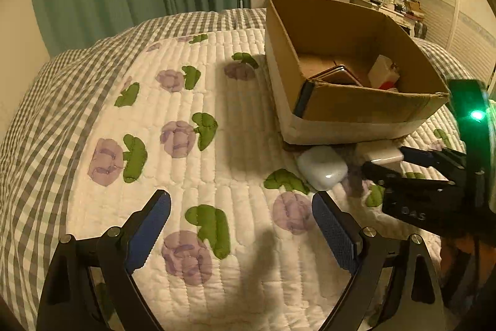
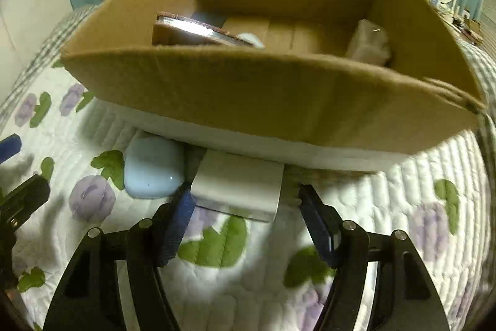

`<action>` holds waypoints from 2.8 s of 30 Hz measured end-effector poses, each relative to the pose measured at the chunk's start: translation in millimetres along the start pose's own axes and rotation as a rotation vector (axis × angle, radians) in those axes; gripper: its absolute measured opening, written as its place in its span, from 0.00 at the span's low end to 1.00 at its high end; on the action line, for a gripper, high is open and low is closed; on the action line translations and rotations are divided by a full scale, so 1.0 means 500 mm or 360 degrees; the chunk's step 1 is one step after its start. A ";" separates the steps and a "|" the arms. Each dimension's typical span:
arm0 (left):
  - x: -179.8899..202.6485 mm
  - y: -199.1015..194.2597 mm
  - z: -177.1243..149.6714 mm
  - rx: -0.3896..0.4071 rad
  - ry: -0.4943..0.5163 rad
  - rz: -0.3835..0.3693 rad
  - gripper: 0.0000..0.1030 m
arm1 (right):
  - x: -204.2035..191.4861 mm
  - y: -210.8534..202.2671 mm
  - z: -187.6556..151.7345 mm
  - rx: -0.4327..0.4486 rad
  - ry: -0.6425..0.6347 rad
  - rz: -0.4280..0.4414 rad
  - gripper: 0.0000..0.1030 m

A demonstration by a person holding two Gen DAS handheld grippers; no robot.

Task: Organize rigid objects
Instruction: 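Grasp the light-blue earbud case with the left tool while the right tool grasps the white charger block, then carry the earbud case and charger block into the box and release both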

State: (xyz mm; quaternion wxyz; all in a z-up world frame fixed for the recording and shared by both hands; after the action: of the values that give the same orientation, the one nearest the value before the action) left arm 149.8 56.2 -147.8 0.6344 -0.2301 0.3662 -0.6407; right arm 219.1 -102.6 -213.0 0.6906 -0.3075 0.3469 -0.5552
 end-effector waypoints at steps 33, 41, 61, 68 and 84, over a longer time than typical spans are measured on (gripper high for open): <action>0.152 0.127 0.053 -0.0222 0.0039 -0.0120 0.56 | 0.139 -0.085 -0.012 0.0140 0.0304 -0.0084 0.66; 0.146 -0.039 0.063 -0.0067 0.0077 -0.0105 0.56 | 0.114 -0.174 -0.034 0.0212 0.0280 -0.0053 0.66; 0.103 -0.316 0.224 0.0384 0.0041 -0.0050 0.56 | 0.070 -0.520 0.113 0.0648 0.0065 0.0003 0.66; 0.082 -0.275 0.315 0.0439 0.0091 -0.0019 0.56 | 0.062 -0.534 0.234 0.0706 -0.0015 0.0056 0.67; 0.113 0.098 0.369 0.0170 0.0203 -0.0134 0.56 | 0.080 -0.203 0.400 0.0457 -0.0047 0.0169 0.66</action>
State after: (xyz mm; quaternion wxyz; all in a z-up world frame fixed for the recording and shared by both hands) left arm 316.5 -28.6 -79.0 0.5937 -0.1698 0.3612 -0.6988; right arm 332.7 -153.4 -22.3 0.7608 -0.1951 0.2694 -0.5572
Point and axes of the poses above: each gripper's, at about its wrist camera, not at the fingertips, and y roughly the way its jaws point, x to its right, z to its top, the point moved 5 cm from there along y, roughly the way its jaws point, and after that the axes turned 10 degrees about y, right-handed, at the moved point
